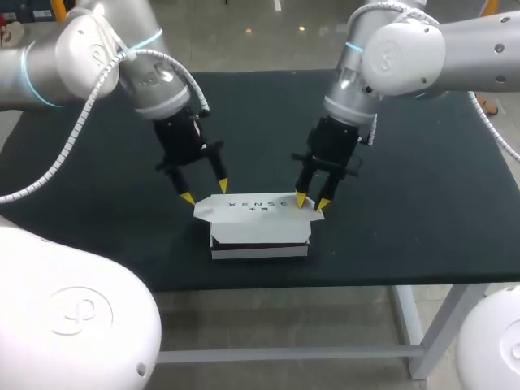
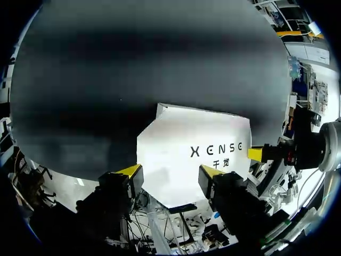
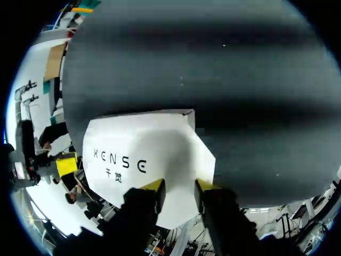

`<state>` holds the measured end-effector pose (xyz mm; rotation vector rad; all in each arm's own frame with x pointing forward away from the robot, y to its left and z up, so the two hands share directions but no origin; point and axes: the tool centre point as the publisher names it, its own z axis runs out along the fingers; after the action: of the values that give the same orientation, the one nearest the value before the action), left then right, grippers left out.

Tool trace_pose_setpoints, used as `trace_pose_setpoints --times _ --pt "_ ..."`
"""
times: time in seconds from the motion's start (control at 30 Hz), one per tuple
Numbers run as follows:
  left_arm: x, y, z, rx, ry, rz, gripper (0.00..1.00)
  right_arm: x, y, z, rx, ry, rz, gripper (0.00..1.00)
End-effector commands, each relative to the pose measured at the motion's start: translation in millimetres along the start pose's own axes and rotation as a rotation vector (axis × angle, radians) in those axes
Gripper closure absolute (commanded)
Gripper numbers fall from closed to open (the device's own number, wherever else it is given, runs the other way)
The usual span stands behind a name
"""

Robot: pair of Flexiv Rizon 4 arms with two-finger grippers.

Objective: Assemble the packaging by folding the flat box into shape, placing the metal phone stand inside, and closing the box properly

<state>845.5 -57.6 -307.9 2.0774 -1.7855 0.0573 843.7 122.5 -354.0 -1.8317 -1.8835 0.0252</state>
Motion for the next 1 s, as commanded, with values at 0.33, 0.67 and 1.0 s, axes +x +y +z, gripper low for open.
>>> trace_pose_setpoints --times 0.33,0.67,1.0 --pt "-1.0 15.8 16.7 0.01 -0.03 -0.018 0.51 1.3 -2.3 2.4 -0.006 -0.006 0.002 0.6" --pt "-7.9 20.1 25.3 0.022 -0.019 -0.036 0.51 0.7 -2.2 3.5 -0.01 -0.007 0.008 0.6" --pt "-10.5 18.2 37.4 0.037 -0.016 -0.029 0.51 0.6 -2.9 7.1 -0.02 -0.005 0.011 0.6"
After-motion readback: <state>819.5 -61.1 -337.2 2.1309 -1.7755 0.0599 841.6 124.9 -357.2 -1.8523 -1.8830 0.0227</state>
